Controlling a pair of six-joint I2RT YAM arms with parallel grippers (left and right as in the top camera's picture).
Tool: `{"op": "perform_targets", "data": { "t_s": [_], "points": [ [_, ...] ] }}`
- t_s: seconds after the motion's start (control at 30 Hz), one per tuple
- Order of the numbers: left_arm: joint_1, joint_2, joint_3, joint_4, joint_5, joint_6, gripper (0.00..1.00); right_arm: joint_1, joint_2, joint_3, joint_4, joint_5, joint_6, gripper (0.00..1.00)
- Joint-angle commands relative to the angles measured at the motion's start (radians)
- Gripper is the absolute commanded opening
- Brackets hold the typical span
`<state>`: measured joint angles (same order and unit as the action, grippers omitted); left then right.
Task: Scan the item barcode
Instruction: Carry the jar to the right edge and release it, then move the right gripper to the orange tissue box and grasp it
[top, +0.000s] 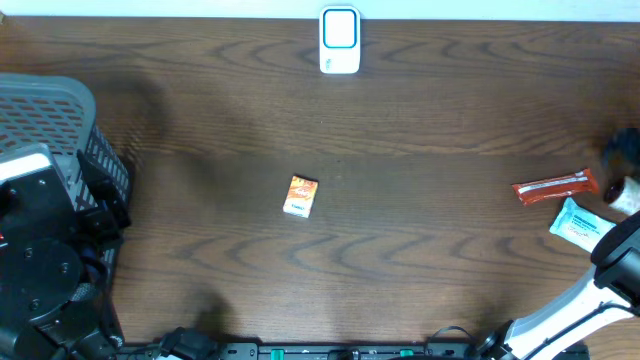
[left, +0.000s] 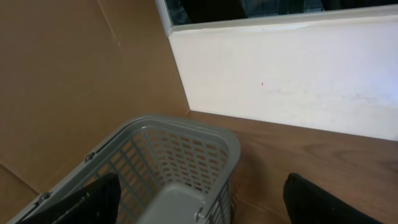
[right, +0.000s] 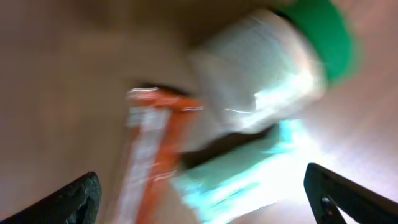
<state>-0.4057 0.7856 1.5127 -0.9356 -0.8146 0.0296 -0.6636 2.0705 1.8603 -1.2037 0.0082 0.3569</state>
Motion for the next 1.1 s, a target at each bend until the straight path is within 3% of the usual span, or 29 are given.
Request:
{"op": "perform_targets", "data": {
  "t_s": [0.0,0.17,0.33,0.73,1.07],
  "points": [
    [0.003,0.002,-0.004,0.0,-0.009,-0.002,0.84,0.073,-0.1,0.112,-0.026,-0.349,0.047,0.99],
    [0.003,0.002,-0.004,0.0,-0.009,-0.001,0.84,0.267,-0.213,0.119,0.006,-0.329,0.13,0.99],
    [0.003,0.002,-0.004,0.0,-0.009,-0.002,0.84,0.554,-0.267,0.119,0.015,-0.32,0.17,0.99],
    [0.003,0.002,-0.004,0.0,-0.009,-0.002,0.84,1.183,-0.123,0.116,0.068,-0.284,0.129,0.99],
    [0.003,0.002,-0.004,0.0,-0.009,-0.002,0.84,1.421,0.037,0.116,0.121,-0.169,0.121,0.99]
  ]
}}
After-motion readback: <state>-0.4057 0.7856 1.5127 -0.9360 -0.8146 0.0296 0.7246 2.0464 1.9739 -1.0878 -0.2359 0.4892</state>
